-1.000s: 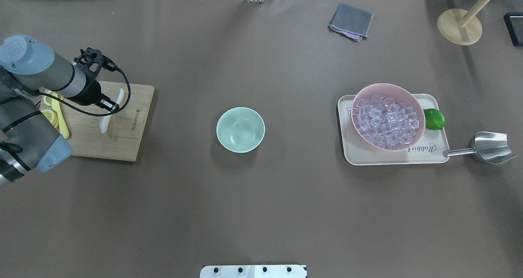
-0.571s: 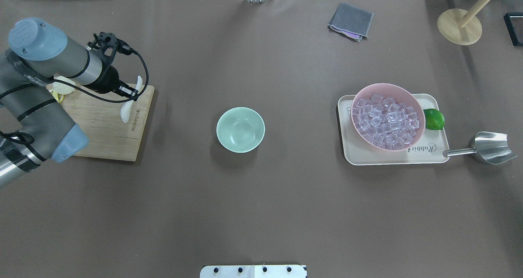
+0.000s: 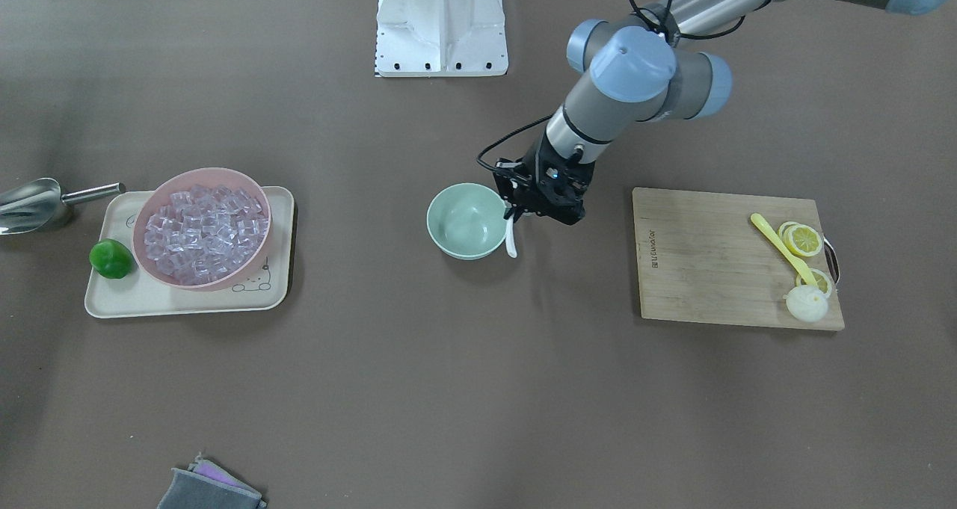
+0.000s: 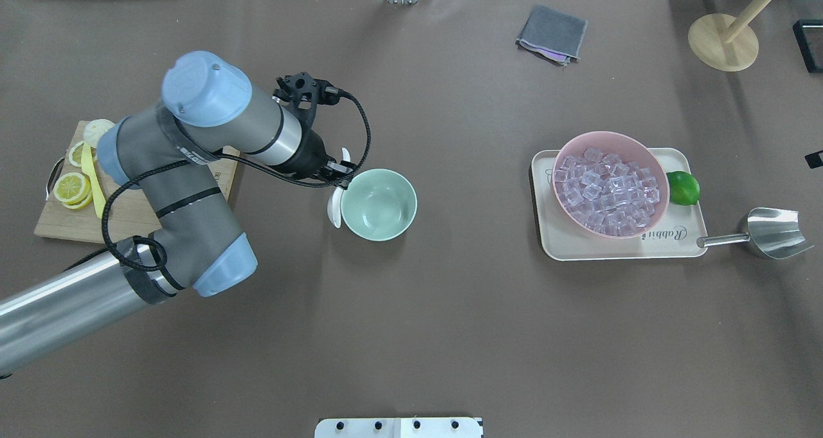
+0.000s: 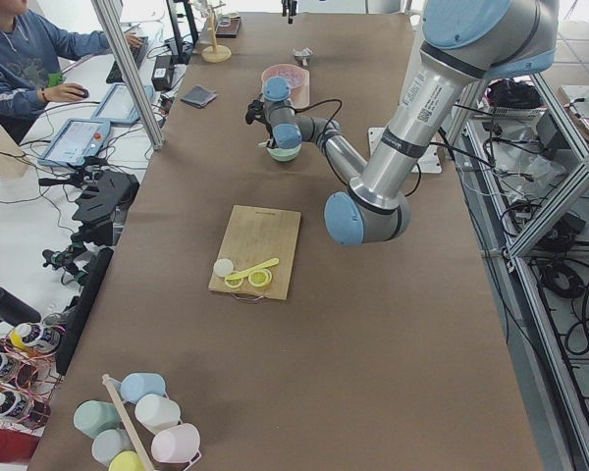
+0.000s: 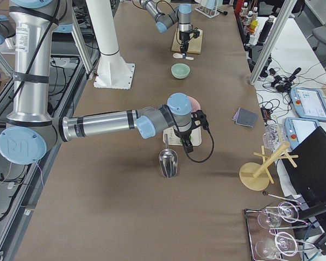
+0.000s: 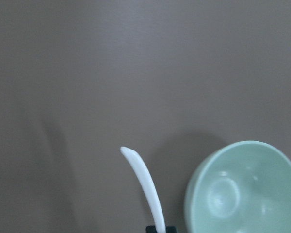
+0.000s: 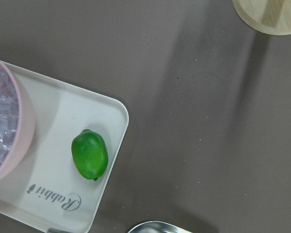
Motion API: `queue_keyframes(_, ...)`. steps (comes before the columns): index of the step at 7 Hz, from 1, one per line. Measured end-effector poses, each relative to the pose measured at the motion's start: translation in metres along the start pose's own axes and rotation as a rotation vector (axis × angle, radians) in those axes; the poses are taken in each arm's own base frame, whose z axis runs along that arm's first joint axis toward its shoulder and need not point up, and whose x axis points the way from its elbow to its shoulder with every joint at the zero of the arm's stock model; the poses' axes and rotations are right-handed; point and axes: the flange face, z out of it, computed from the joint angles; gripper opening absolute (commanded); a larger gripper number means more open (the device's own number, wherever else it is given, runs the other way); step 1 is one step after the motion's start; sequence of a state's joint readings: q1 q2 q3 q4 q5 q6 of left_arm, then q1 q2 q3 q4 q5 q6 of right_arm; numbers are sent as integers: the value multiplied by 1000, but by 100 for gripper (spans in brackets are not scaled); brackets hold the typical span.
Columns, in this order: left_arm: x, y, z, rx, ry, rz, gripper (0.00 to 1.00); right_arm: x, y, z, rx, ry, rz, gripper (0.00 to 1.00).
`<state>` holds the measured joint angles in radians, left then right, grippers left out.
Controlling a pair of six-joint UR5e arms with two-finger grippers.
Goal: Put spoon and ice into bowl
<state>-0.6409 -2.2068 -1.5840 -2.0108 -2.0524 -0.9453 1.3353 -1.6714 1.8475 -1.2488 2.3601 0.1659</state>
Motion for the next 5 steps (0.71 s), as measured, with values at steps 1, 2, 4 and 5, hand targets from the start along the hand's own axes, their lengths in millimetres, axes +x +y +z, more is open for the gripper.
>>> queue_keyframes(1, 15, -1, 8, 5, -1, -4, 90, -7, -3, 2, -2, -8, 7, 98)
queue_keyframes(2, 24, -5, 12, 12, -1, -6, 98, -12, -5, 5, -5, -15, 7, 98)
queue_keyframes(4, 30, -9, 13, 43, -9, 0, 98, -35, -12, 18, -2, -38, 35, 98)
queue_keyframes(5, 26, -9, 12, 58, -5, 8, 98, -54, -21, 26, 5, -54, 66, 98)
